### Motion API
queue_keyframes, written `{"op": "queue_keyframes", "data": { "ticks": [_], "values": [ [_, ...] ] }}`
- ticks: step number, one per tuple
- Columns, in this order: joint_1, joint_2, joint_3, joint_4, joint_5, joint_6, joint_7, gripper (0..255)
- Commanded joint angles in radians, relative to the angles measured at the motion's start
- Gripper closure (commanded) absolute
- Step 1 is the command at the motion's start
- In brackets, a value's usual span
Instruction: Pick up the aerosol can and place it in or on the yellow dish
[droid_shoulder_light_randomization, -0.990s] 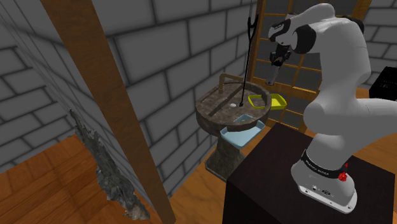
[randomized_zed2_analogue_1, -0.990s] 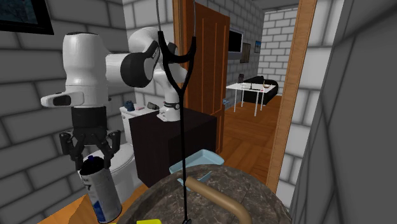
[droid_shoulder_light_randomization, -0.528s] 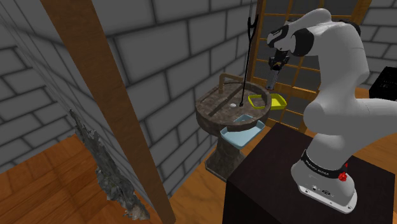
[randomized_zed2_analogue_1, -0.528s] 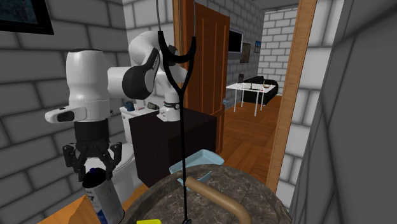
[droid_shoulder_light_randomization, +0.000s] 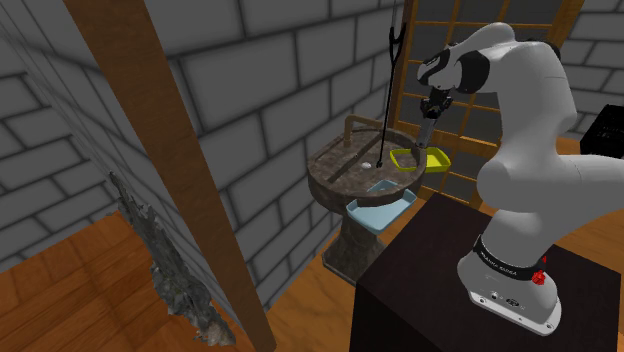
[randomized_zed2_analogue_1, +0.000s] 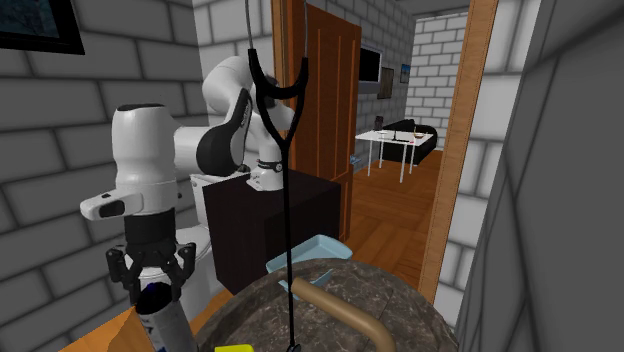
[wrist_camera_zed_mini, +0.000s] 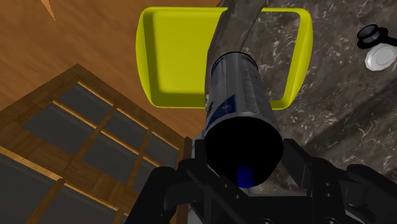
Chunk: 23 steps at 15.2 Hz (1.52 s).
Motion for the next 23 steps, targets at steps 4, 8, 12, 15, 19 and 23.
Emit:
{"op": "queue_keyframes", "data": {
  "ticks": [4,8,12,15,19,23],
  "values": [
    [-0.003,0.037,0.005,-0.004,0.005,0.043,-0.005,255],
    [-0.006,0.072,0.009,0.003,0.009,0.071,-0.007,255],
    [-0.006,0.08,0.01,0.005,0.01,0.076,-0.008,255],
    [-0.006,0.08,0.01,0.005,0.01,0.076,-0.008,255],
    [-0.006,0.081,0.01,0.006,0.01,0.076,-0.008,0],
    [-0.006,0.08,0.01,0.005,0.01,0.076,-0.008,0]
  ]
}}
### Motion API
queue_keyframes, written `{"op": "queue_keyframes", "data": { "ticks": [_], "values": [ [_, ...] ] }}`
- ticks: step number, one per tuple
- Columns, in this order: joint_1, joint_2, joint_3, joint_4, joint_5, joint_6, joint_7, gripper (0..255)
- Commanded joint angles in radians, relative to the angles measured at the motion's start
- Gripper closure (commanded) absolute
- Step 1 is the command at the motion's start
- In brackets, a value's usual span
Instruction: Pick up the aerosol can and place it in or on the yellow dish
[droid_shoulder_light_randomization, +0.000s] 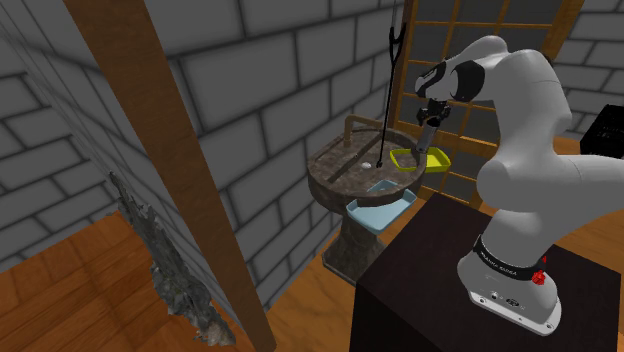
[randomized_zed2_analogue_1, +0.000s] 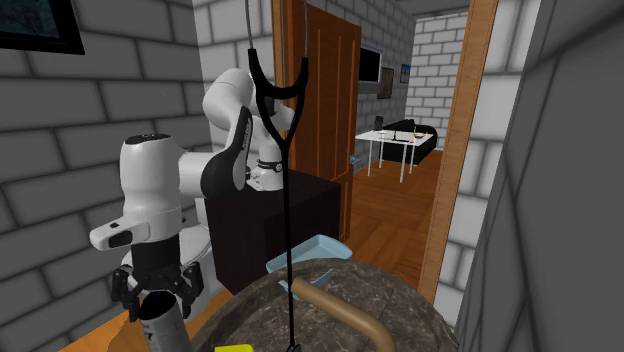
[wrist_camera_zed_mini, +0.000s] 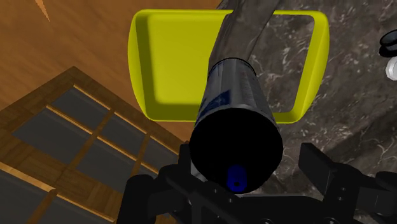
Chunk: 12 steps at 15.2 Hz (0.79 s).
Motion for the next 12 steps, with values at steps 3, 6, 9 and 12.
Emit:
{"op": "queue_keyframes", "data": {
  "ticks": [3,6,9,12],
  "values": [
    [0.01,-0.101,-0.009,-0.08,-0.005,-0.022,-0.001,0],
    [0.013,-0.125,-0.011,-0.096,-0.007,-0.03,-0.001,0],
    [0.013,-0.125,-0.011,-0.096,-0.007,-0.03,-0.001,0],
    [0.013,-0.125,-0.011,-0.096,-0.007,-0.03,-0.001,0]
  ]
}}
